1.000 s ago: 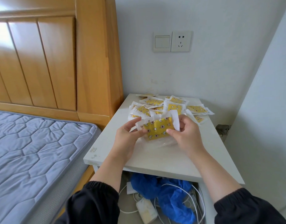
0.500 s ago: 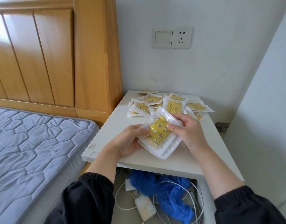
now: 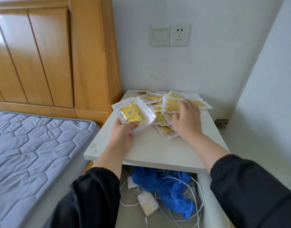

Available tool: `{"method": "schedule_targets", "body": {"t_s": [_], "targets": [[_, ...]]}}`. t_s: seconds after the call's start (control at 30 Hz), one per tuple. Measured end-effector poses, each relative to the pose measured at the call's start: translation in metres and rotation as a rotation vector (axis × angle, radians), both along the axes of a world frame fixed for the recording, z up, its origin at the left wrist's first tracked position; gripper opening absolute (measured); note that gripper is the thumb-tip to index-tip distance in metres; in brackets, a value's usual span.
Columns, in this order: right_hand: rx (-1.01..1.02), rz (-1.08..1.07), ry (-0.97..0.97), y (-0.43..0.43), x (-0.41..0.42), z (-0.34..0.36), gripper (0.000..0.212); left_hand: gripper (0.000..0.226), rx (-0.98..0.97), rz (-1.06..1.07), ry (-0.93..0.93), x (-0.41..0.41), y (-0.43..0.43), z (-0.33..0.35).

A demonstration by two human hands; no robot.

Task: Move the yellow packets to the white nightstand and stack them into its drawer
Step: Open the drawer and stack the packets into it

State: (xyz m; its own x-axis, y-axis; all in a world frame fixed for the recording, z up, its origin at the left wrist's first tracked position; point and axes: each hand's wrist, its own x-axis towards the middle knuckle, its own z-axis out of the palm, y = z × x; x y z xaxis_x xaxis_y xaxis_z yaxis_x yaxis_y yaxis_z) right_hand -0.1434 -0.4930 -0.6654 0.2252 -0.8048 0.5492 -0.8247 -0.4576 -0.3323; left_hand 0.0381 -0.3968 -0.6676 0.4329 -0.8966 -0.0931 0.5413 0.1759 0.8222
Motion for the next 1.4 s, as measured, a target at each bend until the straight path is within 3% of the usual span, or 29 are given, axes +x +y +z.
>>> {"method": "schedule_targets", "body": {"t_s": [0.27, 0.37, 0.47, 0.53, 0.7, 0.87, 0.93, 1.07, 1.23, 1.33, 1.4], "targets": [[0.49, 0.037, 0.405, -0.031, -0.01, 0.03, 0.051, 0.05, -0.01, 0.007, 0.069, 0.001, -0.003, 0.001], [0.434, 0.044, 0.321, -0.025, -0.017, 0.029, 0.044, 0.048, -0.005, -0.012, 0.082, 0.002, -0.003, 0.001], [0.357, 0.1, 0.047, -0.021, -0.022, 0.035, 0.034, 0.048, 0.006, -0.009, 0.109, 0.002, -0.004, 0.001], [0.332, 0.144, -0.028, -0.023, -0.022, 0.039, 0.033, 0.047, 0.028, 0.0, 0.092, 0.001, -0.004, 0.002], [0.538, 0.207, 0.15, -0.034, -0.021, 0.043, 0.039, 0.038, 0.073, 0.022, 0.072, -0.001, -0.005, 0.004], [0.546, 0.168, 0.365, -0.032, -0.019, 0.057, 0.056, 0.039, 0.077, 0.017, 0.046, -0.001, -0.004, 0.004], [0.532, 0.135, 0.471, -0.031, -0.016, 0.059, 0.053, 0.041, 0.092, 0.019, 0.033, -0.001, -0.004, 0.004], [0.597, 0.143, 0.391, -0.027, -0.012, 0.058, 0.049, 0.043, 0.115, 0.028, -0.001, -0.002, -0.003, 0.004], [0.606, 0.044, 0.436, -0.019, -0.004, 0.062, 0.081, 0.045, 0.171, 0.039, -0.133, -0.004, -0.005, 0.003], [0.582, -0.004, 0.529, -0.012, 0.005, 0.064, 0.059, 0.043, 0.2, 0.044, -0.23, -0.004, -0.007, 0.001], [0.588, -0.026, 0.488, -0.004, 0.011, 0.065, 0.056, 0.04, 0.214, 0.041, -0.3, -0.007, -0.006, 0.001]]}}
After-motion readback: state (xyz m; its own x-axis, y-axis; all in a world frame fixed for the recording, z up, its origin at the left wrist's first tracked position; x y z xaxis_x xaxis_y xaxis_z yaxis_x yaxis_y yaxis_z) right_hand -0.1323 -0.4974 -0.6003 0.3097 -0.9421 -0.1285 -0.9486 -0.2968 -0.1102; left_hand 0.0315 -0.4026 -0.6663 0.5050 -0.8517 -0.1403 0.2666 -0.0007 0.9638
